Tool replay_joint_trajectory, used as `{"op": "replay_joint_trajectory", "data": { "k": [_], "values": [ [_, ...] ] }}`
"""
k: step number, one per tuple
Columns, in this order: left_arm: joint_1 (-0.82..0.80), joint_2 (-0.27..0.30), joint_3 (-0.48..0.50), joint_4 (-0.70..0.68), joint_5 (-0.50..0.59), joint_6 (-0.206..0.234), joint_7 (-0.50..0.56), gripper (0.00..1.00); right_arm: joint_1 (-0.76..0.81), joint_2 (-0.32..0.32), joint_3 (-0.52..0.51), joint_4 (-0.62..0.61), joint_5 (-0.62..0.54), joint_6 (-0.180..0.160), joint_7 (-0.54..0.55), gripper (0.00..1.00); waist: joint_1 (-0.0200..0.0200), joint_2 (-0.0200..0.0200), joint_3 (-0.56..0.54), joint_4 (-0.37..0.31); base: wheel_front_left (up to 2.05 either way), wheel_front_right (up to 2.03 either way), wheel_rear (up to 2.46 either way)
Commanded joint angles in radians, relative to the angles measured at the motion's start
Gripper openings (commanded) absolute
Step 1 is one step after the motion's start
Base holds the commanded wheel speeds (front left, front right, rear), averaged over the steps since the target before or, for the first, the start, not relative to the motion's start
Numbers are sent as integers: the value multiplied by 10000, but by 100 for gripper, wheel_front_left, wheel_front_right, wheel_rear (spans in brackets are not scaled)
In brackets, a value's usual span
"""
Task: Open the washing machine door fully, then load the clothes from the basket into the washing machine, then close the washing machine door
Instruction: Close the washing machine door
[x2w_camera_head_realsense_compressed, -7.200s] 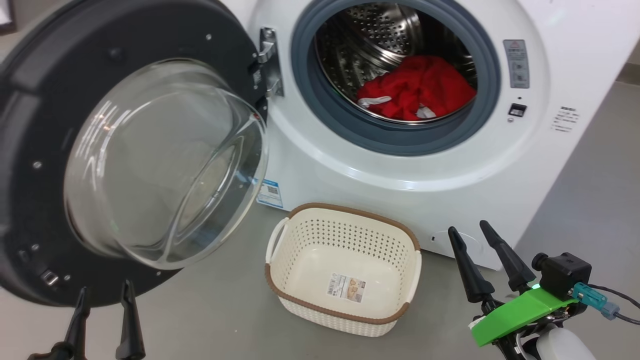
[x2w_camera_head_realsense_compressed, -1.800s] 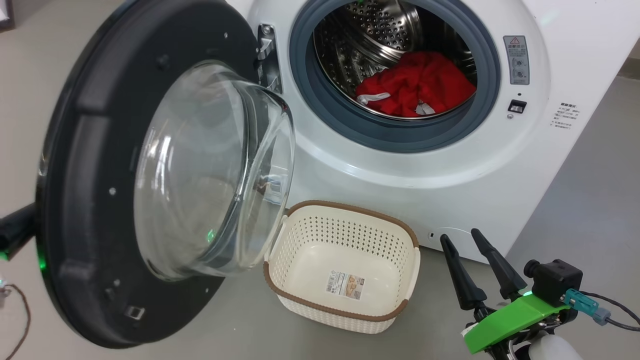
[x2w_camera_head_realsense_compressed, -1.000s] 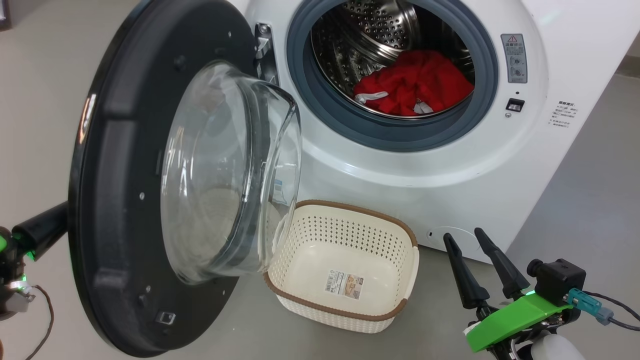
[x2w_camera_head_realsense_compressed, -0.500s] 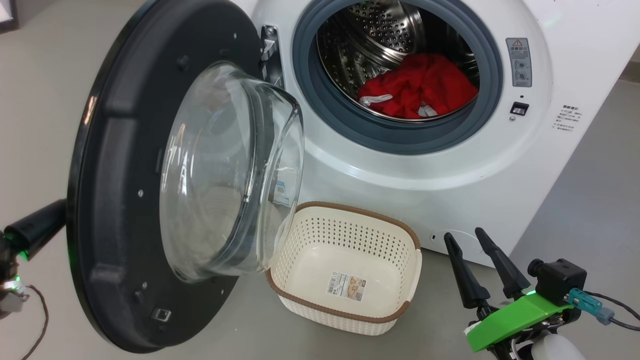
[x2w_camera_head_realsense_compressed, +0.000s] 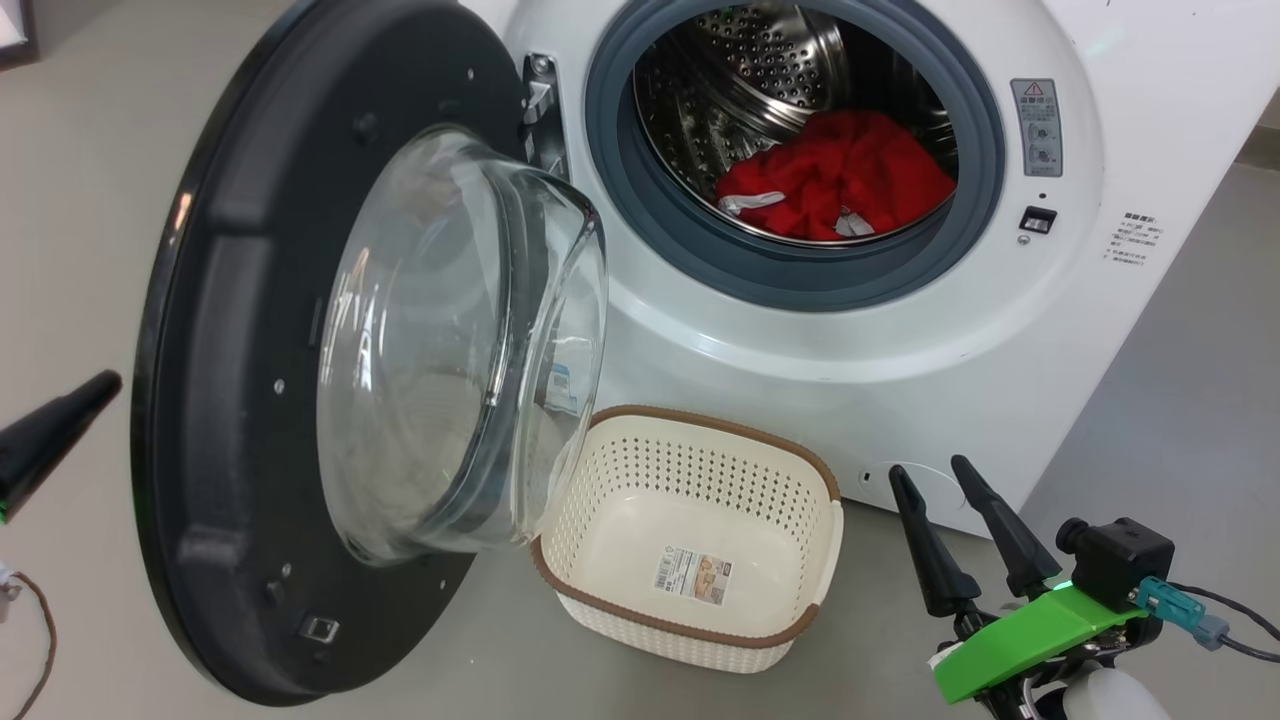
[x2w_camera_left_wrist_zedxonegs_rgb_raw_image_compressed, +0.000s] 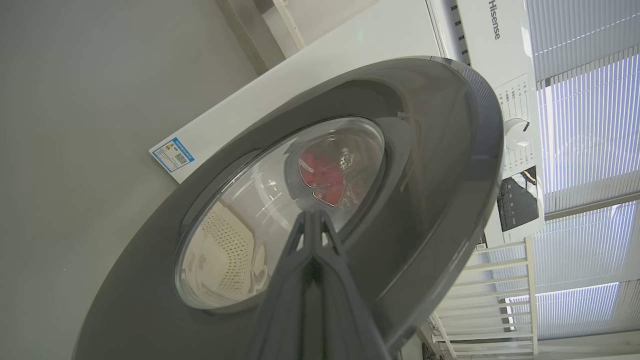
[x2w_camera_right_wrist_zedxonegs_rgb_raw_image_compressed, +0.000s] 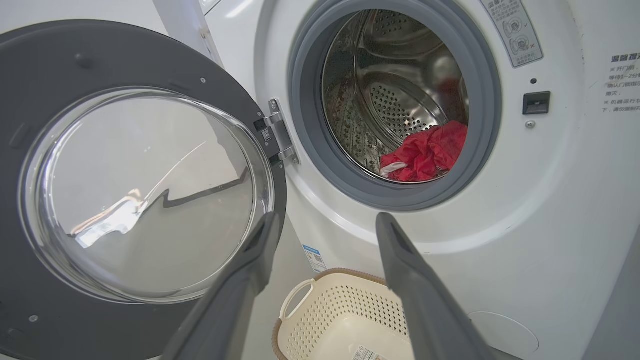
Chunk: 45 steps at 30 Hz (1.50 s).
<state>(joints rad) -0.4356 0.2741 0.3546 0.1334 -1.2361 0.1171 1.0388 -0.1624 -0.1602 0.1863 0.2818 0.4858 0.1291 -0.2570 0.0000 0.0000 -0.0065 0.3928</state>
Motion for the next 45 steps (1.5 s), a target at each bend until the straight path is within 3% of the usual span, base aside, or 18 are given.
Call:
{"op": "replay_joint_trajectory", "data": {
  "k": [1, 3, 4, 5, 9, 13, 17, 22, 34, 45],
  "values": [
    [-400, 530, 378, -198, 89, -140, -86, 0, 21, 2, 191, -224, 37, 16, -48, 100, 0, 0, -16, 3, 0, 0, 0],
    [-392, 570, 434, -156, 115, -187, -158, 44, 34, 1, 198, -227, 42, 16, -48, 100, 0, 0, -25, 10, 0, 0, 0],
    [-391, 576, 453, -144, 138, -211, -214, 91, 38, 1, 202, -227, 44, 16, -48, 100, 0, 0, -29, 15, 0, 0, 0],
    [-387, 573, 461, -129, 152, -230, -248, 100, 42, 0, 207, -227, 45, 16, -48, 100, 0, 0, -33, 20, 0, 0, 0],
    [-282, 668, 483, -131, 373, -394, -484, 100, 62, 3, 239, -224, 42, 16, -48, 100, 0, 0, -74, 23, 0, 0, 0],
    [-9, 850, 515, -223, 821, -846, -975, 100, 88, 3, 252, -243, 37, 16, -48, 100, 0, 0, -93, 16, 0, 0, 0],
    [599, 1007, 357, -467, 1811, -1694, -2004, 100, 136, -13, 226, -257, 38, 16, -48, 100, 0, 0, -107, 46, 0, 0, 0],
    [1290, 1041, 320, -726, 2850, -2128, -3356, 100, 162, -39, 210, -259, 26, 16, -48, 100, 0, 0, -141, 143, 0, 0, 0],
    [2629, 601, 180, -1084, 3989, -2433, -6176, 100, 94, -125, 345, -288, 12, 16, -48, 100, 0, 0, -202, 449, 0, 0, 0],
    [3911, 230, -832, -1282, 5659, -2472, -9156, 100, 79, -202, 355, -328, 9, 16, -48, 100, 0, 0, -213, 724, 0, 0, 0]
  ]
}}
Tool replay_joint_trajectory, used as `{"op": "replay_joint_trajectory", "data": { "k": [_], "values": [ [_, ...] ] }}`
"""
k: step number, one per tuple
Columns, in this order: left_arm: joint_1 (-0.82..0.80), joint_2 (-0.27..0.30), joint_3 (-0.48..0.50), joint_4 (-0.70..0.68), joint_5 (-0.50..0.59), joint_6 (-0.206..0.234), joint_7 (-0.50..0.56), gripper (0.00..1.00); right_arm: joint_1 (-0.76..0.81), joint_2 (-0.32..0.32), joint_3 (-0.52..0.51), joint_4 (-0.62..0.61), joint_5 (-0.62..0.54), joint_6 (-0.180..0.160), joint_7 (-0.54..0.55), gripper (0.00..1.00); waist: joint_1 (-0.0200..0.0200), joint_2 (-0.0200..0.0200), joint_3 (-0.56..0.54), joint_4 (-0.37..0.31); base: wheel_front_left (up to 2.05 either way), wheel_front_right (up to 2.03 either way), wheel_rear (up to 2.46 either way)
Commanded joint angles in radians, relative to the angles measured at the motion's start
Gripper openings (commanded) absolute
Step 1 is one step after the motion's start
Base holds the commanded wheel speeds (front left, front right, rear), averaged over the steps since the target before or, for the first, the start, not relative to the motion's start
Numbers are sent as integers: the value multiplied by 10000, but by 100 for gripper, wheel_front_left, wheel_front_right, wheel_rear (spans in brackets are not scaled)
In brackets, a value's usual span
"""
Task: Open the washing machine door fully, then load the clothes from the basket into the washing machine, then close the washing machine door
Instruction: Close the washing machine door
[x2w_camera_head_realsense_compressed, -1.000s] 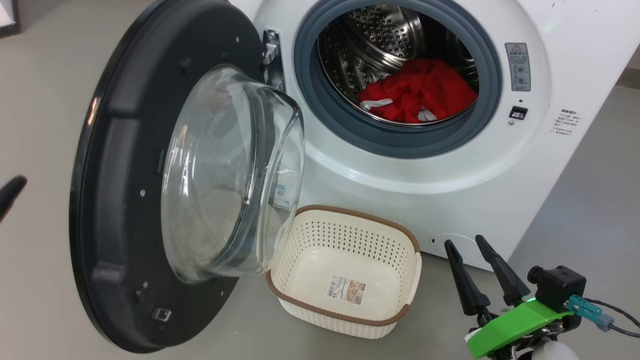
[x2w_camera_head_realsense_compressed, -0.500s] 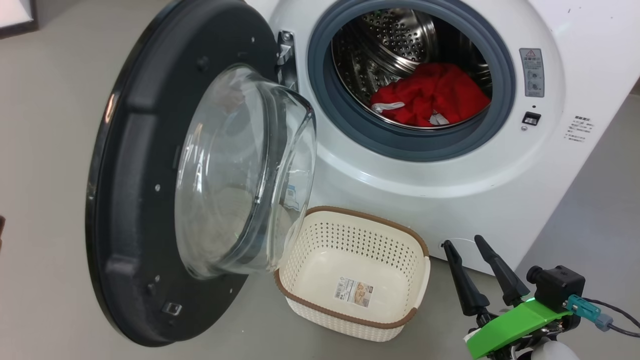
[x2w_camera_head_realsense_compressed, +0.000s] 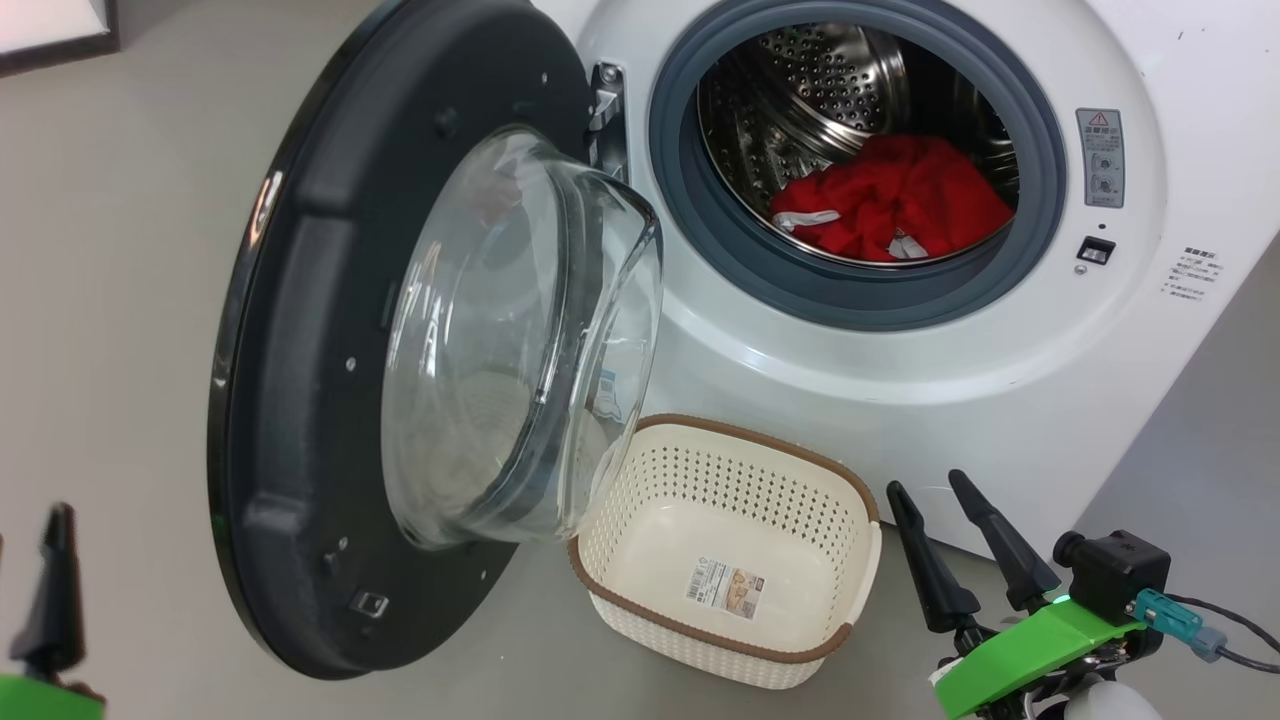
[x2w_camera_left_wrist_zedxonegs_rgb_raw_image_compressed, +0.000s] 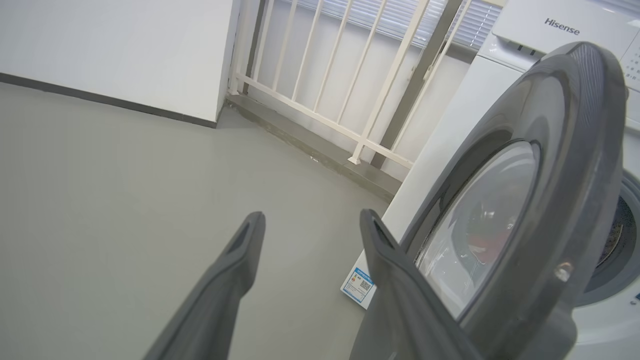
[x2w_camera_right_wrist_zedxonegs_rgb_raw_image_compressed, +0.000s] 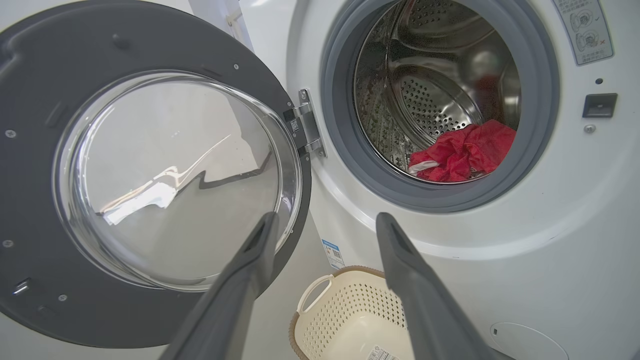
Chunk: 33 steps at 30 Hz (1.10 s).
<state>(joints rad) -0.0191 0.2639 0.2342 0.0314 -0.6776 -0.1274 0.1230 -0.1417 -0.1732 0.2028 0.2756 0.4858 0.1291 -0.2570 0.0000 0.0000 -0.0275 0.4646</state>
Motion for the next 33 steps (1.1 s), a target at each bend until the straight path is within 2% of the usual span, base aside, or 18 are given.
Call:
{"op": "replay_joint_trajectory", "data": {
  "k": [1, 7, 15, 25, 33],
  "values": [
    [-149, 334, 263, -229, 282, -28, -242, 100, -128, -65, 195, -269, 10, 16, -48, 100, 0, 0, -4, 15, 0, 0, 0],
    [535, -352, -40, -152, 905, 144, -1510, 100, -98, -13, 194, -290, 33, 16, -48, 100, 0, 0, -29, 14, 0, 0, 0],
    [1265, -754, -364, -140, 2262, 721, -3035, 100, -3, 23, 137, -313, 65, 16, -48, 100, 0, 0, -60, -6, 0, 0, 0],
    [1534, -1050, -661, -358, 3174, 1206, -3637, 100, -11, 47, 156, -376, 9, 16, -48, 100, 0, 0, -58, 4, 0, 0, 0],
    [1615, -1168, -734, -410, 3375, 1315, -3745, 100, -2, 35, 198, -363, -17, 16, -48, 100, 0, 0, -18, -21, 0, 0, 0]
  ]
}}
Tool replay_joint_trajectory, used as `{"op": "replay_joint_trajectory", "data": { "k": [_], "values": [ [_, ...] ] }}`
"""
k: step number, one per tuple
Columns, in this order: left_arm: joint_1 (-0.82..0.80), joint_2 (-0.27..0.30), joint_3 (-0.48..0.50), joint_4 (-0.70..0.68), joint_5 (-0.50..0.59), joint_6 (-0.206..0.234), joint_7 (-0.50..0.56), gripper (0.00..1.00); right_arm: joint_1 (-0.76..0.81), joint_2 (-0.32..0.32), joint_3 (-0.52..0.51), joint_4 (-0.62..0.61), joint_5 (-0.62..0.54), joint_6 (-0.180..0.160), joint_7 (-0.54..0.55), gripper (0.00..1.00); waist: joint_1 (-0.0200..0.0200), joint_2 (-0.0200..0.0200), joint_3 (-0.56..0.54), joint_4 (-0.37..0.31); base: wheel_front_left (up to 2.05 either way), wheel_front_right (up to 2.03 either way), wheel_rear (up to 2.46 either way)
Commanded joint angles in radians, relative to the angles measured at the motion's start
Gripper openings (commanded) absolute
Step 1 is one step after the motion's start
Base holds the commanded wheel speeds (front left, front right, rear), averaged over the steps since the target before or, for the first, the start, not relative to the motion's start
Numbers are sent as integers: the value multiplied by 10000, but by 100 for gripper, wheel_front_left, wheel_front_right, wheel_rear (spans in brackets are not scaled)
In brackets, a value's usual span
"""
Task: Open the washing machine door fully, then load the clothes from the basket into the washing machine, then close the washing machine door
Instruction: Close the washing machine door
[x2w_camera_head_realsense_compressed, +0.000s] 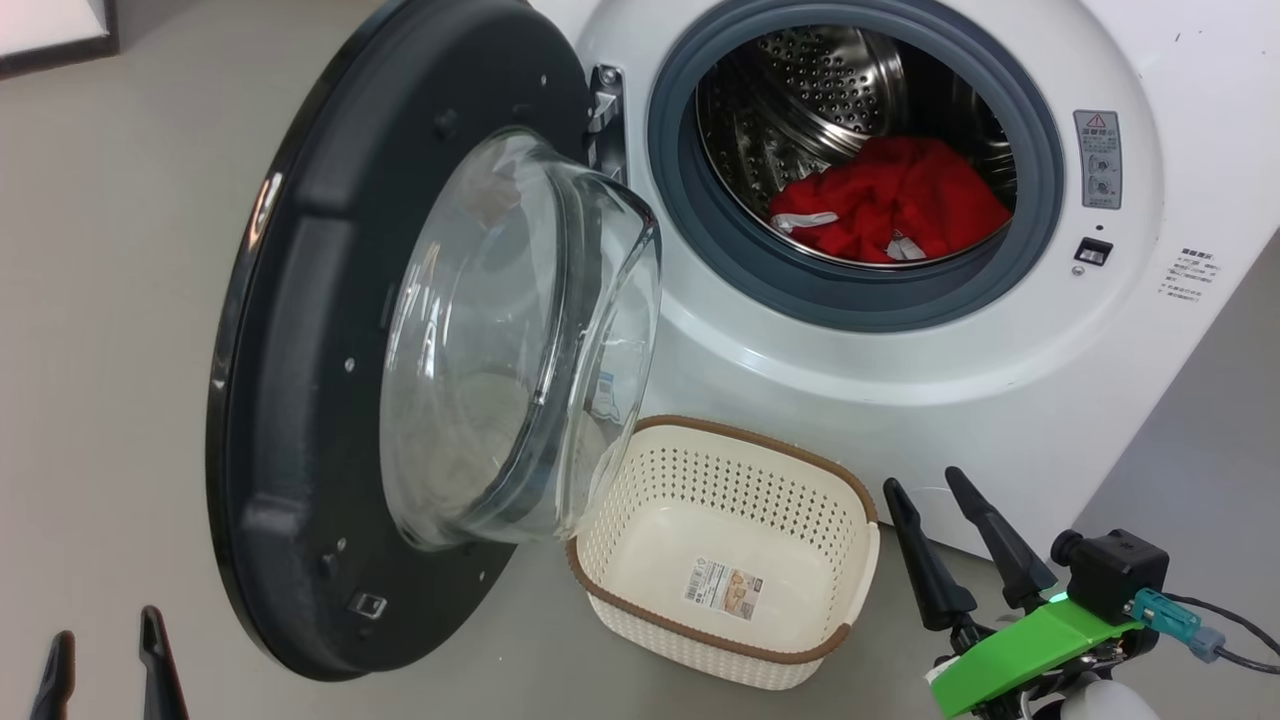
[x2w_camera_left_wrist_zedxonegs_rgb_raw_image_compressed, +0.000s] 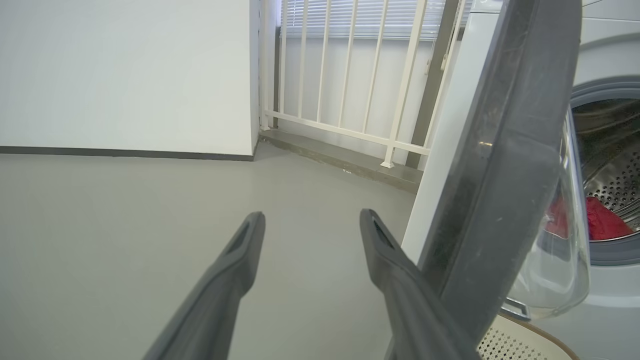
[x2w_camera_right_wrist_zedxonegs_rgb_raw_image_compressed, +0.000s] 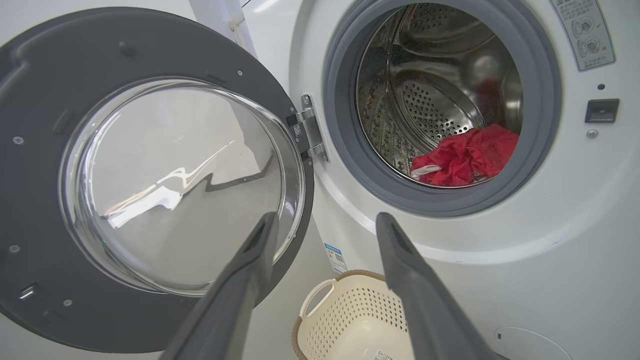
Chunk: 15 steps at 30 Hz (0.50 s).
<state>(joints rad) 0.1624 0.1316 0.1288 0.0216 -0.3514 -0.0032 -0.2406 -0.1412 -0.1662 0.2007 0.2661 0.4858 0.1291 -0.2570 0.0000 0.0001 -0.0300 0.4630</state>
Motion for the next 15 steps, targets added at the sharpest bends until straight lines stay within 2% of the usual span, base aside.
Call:
{"op": "replay_joint_trajectory", "data": {
  "k": [1, 15],
  "values": [
    [-202, 151, 322, -326, 124, 88, -116, 100, -9, -41, 224, -265, -16, 16, -48, 100, 0, -1, 15, -14, 0, 0, 0],
    [-184, 144, 245, -550, 204, 302, -102, 100, -8, -45, 233, -253, 12, 16, -48, 100, 0, -1, 22, -78, 0, 0, 0]
  ]
}}
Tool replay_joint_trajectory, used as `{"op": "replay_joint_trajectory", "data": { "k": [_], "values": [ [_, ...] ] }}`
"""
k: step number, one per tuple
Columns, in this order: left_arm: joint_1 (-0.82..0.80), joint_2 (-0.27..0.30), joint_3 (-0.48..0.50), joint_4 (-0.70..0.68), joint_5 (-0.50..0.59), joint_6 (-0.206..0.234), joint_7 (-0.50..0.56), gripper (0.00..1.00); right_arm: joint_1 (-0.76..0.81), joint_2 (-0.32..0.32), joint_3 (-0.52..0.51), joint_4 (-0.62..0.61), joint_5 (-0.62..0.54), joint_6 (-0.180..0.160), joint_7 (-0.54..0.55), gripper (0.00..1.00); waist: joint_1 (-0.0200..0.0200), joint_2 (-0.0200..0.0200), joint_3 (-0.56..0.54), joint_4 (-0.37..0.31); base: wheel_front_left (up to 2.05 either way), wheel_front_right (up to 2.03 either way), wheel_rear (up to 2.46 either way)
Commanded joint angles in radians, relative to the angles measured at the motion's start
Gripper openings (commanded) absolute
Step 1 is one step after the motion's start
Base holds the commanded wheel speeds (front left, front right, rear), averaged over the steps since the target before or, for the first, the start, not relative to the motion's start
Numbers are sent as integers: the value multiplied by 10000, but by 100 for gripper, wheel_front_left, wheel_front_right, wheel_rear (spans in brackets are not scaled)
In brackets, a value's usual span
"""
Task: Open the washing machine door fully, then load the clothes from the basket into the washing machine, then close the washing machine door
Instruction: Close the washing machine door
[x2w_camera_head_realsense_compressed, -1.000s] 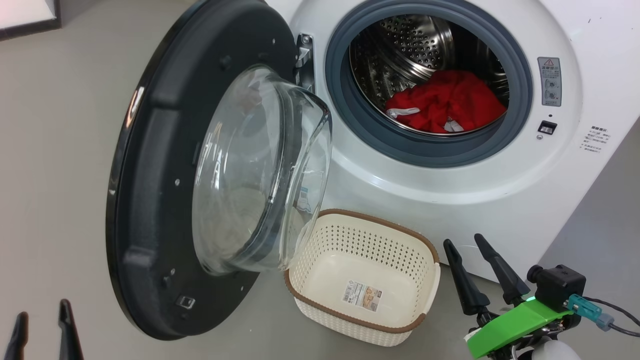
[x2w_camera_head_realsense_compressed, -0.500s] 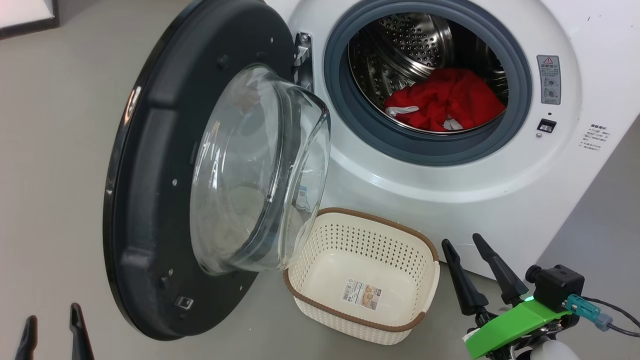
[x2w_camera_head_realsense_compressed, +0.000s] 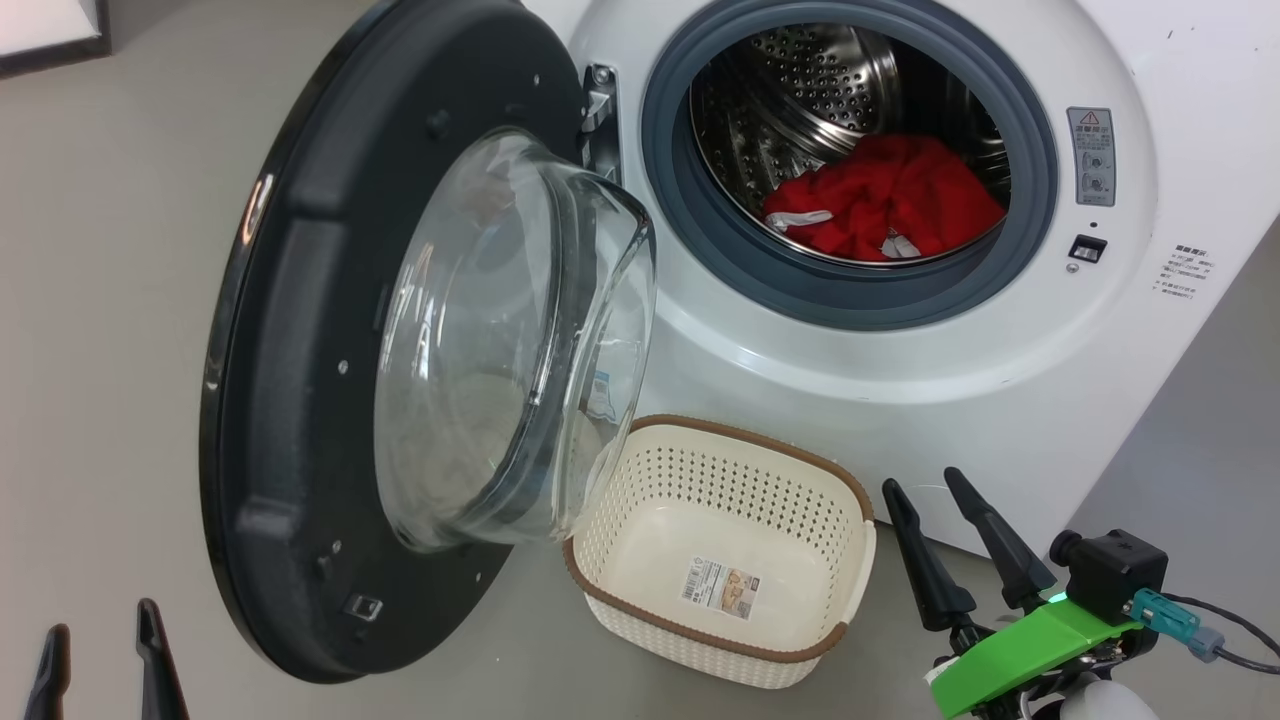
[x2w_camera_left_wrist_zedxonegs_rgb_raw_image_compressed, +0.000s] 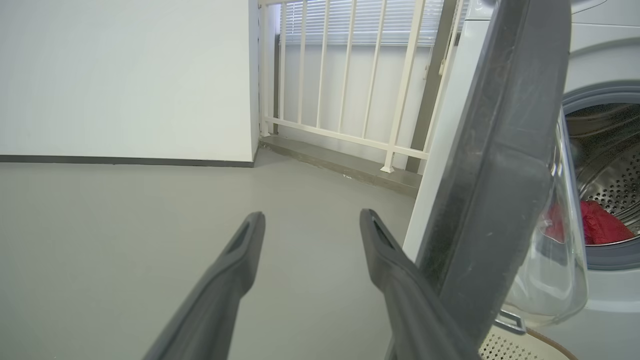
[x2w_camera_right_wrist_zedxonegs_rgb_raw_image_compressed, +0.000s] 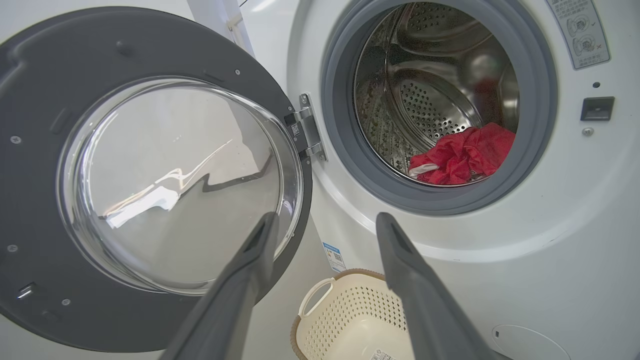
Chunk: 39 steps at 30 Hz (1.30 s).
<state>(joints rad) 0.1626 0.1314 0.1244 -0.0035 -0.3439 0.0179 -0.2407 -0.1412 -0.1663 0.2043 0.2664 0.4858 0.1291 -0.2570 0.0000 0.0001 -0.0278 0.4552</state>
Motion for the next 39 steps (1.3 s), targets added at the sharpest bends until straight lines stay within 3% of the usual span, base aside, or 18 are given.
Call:
{"op": "replay_joint_trajectory", "data": {
  "k": [1, 24, 26, 27, 28, 29, 39],
  "values": [
    [-182, 145, 282, -318, 130, 106, -93, 100, -5, -46, 195, -261, 12, 16, -48, 100, 0, -1, 1, 4, 0, 0, 0],
    [-74, 359, 282, -719, 113, 403, 200, 100, -15, -38, 261, -218, 7, 16, -48, 100, 0, -1, -7, -19, 0, 0, 0],
    [-86, 394, 273, -749, 105, 408, 246, 50, -26, -44, 275, -215, 4, 16, -48, 100, 0, -1, -3, -25, 0, 0, 0],
    [-100, 433, 273, -776, 111, 403, 263, 40, -31, -45, 277, -215, 2, 16, -48, 100, 0, -1, -1, -29, 0, 0, 0],
    [-115, 481, 283, -802, 114, 393, 279, 6, -37, -45, 277, -215, -1, 16, -48, 100, 0, -1, 0, -35, 0, 0, 0],
    [-129, 532, 299, -834, 106, 381, 309, 0, -41, -42, 276, -216, -4, 16, -48, 100, 0, -1, 1, -39, 0, 0, 0],
    [-612, 1240, 900, -1578, -734, 45, 1038, 0, -17, -8, 318, -201, 24, 16, -48, 100, 0, -1, 29, -100, 0, 0, 0]
  ]
}}
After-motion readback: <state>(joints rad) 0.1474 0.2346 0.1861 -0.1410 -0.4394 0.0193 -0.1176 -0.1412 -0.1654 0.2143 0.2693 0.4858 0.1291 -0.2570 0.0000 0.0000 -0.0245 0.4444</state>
